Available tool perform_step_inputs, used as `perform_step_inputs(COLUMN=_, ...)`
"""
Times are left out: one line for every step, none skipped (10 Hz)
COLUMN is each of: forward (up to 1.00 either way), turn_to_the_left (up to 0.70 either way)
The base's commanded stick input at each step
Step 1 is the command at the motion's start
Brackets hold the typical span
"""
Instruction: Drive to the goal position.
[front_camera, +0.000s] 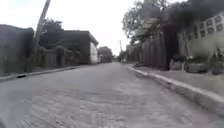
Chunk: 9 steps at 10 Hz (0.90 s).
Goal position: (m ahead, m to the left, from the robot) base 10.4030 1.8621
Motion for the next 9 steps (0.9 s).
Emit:
perform_step_inputs(forward=1.00, turn_to_the_left=-0.36)
perform_step_inputs(forward=1.00, turn_to_the_left=0.01)
perform_step_inputs(forward=1.00, turn_to_the_left=0.00)
perform_step_inputs(forward=1.00, turn_to_the_left=0.00)
perform_step_inputs(forward=1.00, turn_to_the_left=0.00)
perform_step_inputs(forward=1.00, turn_to_the_left=0.00)
perform_step_inputs(forward=1.00, turn_to_the_left=0.00)
perform_step_inputs(forward=1.00, turn_to_the_left=0.00)
perform_step_inputs(forward=1.00, turn_to_the_left=-0.01)
